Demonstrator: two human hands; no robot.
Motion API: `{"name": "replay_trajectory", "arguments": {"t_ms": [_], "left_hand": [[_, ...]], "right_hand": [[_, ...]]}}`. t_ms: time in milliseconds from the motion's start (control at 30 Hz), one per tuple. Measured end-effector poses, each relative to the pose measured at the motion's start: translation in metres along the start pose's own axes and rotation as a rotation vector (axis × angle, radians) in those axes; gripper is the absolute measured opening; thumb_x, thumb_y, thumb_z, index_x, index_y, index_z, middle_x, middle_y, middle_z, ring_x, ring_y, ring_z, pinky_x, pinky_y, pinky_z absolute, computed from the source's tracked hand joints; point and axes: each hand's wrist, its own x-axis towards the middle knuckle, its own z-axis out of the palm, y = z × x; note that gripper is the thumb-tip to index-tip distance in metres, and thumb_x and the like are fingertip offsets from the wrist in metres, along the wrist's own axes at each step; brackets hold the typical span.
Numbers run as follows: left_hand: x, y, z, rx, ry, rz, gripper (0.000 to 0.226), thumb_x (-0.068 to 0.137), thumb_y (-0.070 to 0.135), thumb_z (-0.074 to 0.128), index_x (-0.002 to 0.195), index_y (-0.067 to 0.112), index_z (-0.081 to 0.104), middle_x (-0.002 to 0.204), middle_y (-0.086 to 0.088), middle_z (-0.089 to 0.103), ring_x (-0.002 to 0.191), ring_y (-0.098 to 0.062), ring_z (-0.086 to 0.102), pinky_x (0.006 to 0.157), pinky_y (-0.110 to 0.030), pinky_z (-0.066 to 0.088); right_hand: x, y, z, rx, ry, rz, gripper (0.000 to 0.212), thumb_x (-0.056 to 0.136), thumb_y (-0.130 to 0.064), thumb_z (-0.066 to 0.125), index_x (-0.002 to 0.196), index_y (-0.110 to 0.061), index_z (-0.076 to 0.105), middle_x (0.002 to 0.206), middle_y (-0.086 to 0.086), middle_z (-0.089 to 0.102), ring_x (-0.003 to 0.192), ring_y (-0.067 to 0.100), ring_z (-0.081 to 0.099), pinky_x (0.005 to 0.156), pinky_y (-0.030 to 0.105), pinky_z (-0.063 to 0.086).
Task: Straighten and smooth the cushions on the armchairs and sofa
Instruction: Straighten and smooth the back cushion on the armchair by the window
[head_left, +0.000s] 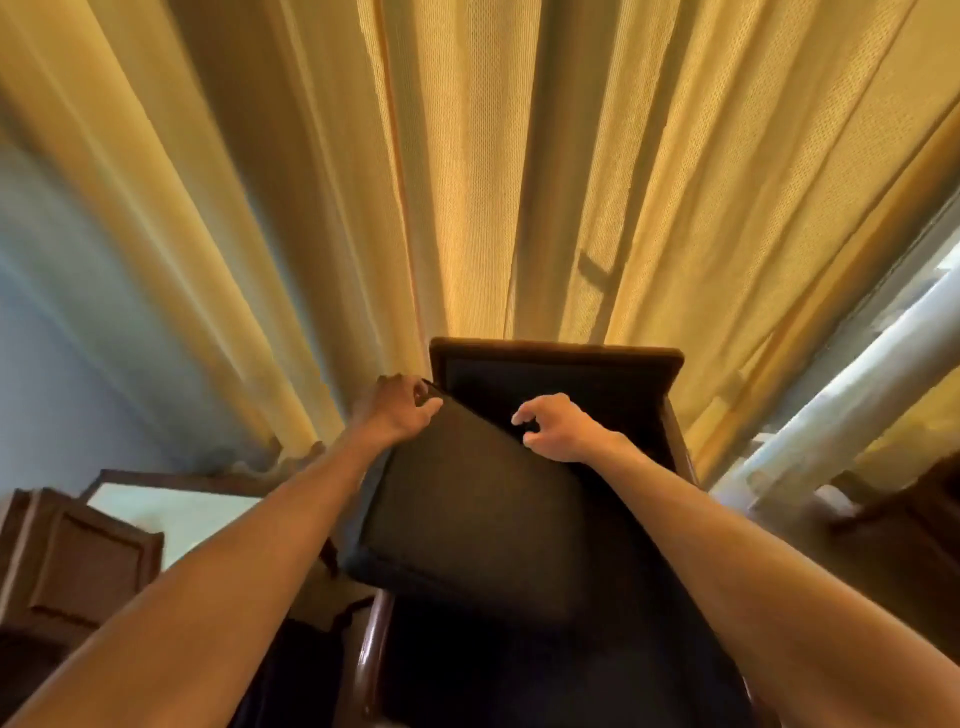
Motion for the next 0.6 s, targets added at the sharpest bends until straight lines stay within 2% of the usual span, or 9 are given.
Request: {"name": "replay_trajectory", "arguments": {"t_ms": [100,200,333,400,467,600], "left_hand": [[0.0,-0.039,0.055,0.023,-0.091,-0.084,0.044,0.089,0.047,0.062,0.122,0.019,0.063,0.12,-0.005,0.066,0.112,-0.026,0.06,0.091,-0.039,0.049],[-0.002,-0.077,0.099,-0.007,-0.112,-0.204,0.057,0.087,0.047,0.065,0.133,0.017,0.053,0.133,-0.008,0.057,0.122,-0.029,0.054,0.098,-0.048,0.048],[-0.017,-0.116,0.14,0.008,-0.145,-0.381,0.081,0.082,0.05,0.07,0.147,0.019,0.032,0.149,-0.01,0.036,0.134,-0.035,0.039,0.102,-0.053,0.043],[-0.021,-0.134,0.156,-0.016,-0.153,-0.466,0.097,0.077,0.057,0.073,0.151,0.021,0.022,0.155,-0.011,0.026,0.139,-0.037,0.033,0.105,-0.056,0.04],[-0.022,-0.148,0.168,-0.157,-0.142,-0.563,0.111,0.07,0.06,0.077,0.154,0.022,0.015,0.158,-0.011,0.023,0.141,-0.034,0.031,0.11,-0.053,0.037],[-0.017,-0.165,0.178,-0.536,-0.168,-0.774,0.131,0.057,0.053,0.089,0.156,0.019,0.01,0.157,-0.009,0.031,0.141,-0.03,0.035,0.116,-0.044,0.031]], "right_hand": [[0.017,0.024,0.073,0.004,-0.156,0.023,0.041,0.09,-0.018,0.059,0.131,-0.019,0.06,0.135,0.003,0.057,0.128,0.021,0.051,0.107,0.038,0.043],[0.034,0.039,0.129,0.026,-0.267,0.012,0.048,0.091,-0.017,0.059,0.138,-0.02,0.051,0.142,0.005,0.048,0.134,0.024,0.044,0.109,0.039,0.04],[0.056,0.043,0.176,0.055,-0.384,-0.05,0.065,0.092,-0.015,0.058,0.151,-0.019,0.032,0.16,0.005,0.026,0.145,0.028,0.029,0.115,0.042,0.032],[0.065,0.042,0.191,0.087,-0.424,-0.08,0.071,0.092,-0.013,0.057,0.154,-0.021,0.023,0.163,0.003,0.015,0.146,0.028,0.026,0.113,0.043,0.035],[0.075,0.04,0.204,0.105,-0.459,-0.111,0.076,0.092,-0.011,0.057,0.156,-0.023,0.017,0.165,0.0,0.007,0.145,0.027,0.029,0.109,0.041,0.041],[0.091,0.038,0.218,0.122,-0.491,-0.123,0.081,0.092,-0.009,0.058,0.156,-0.026,0.013,0.165,-0.002,0.0,0.14,0.026,0.037,0.099,0.036,0.048]]}}
